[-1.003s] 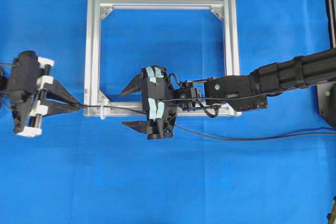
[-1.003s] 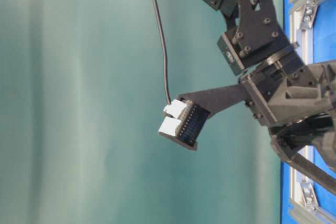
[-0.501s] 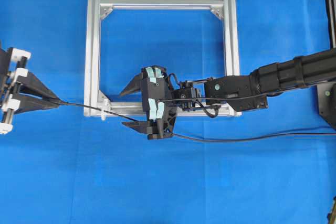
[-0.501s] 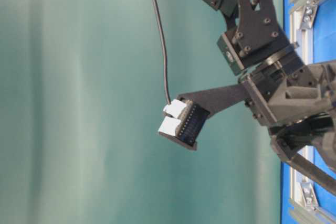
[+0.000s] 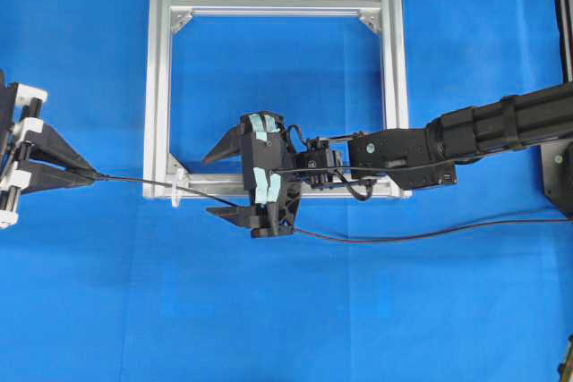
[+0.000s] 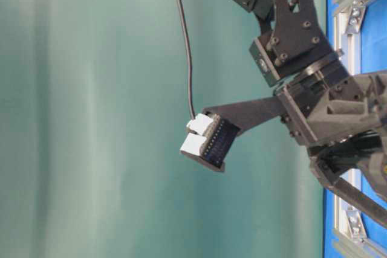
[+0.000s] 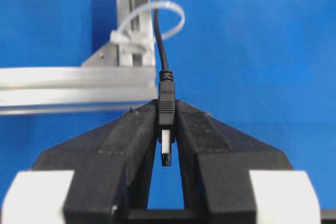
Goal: Insert the wire through the string loop located on the left side.
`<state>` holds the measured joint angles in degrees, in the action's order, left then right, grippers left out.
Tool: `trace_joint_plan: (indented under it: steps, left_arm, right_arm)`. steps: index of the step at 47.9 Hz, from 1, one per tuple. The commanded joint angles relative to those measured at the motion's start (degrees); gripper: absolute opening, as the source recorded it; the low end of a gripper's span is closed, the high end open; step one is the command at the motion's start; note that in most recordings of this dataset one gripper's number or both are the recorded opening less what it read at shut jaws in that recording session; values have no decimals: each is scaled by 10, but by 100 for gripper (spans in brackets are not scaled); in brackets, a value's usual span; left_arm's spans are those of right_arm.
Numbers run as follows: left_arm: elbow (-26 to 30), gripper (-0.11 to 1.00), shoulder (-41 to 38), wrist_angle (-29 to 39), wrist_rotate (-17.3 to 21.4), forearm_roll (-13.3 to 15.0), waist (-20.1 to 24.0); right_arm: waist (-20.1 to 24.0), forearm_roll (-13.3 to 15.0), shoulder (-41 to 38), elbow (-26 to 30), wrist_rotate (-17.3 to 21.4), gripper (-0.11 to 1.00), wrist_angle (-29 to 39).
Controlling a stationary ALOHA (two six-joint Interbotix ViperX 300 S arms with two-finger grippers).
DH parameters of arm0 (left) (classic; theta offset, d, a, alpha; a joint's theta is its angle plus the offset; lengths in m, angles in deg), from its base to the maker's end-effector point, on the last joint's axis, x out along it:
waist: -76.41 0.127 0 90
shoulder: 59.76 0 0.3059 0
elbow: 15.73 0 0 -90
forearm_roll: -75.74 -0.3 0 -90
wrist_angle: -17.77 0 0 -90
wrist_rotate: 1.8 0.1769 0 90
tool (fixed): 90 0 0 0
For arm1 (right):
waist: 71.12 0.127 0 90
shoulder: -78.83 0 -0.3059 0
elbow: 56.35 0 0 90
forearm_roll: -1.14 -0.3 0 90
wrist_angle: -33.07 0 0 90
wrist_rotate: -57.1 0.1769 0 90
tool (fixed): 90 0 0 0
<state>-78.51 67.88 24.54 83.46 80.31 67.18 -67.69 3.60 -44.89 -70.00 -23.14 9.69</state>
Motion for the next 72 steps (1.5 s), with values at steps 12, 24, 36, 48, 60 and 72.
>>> trace_joint_plan:
  steps: [12,24,36,48,60,72]
  left_arm:
    - [3,14,-22,-1,-20,-2,0]
    - [-8,81,-12,-1,-19,-3,0]
    - [-7,75,0,-5,-19,-3,0]
    - [-4,75,38,-11,-15,-3,3]
    - [-2,74,68,-11,-14,-7,4]
    - [1,74,81,-26,-10,-10,4]
  right_arm:
    - [1,0,26,9,-1,94,-6]
    - [1,0,26,9,-1,94,-6]
    - [1,0,30,9,-1,94,-5]
    - [-1,1,79,4,-2,94,14]
    - [-5,0,127,2,-2,94,47]
    - [-5,0,156,1,-2,94,73]
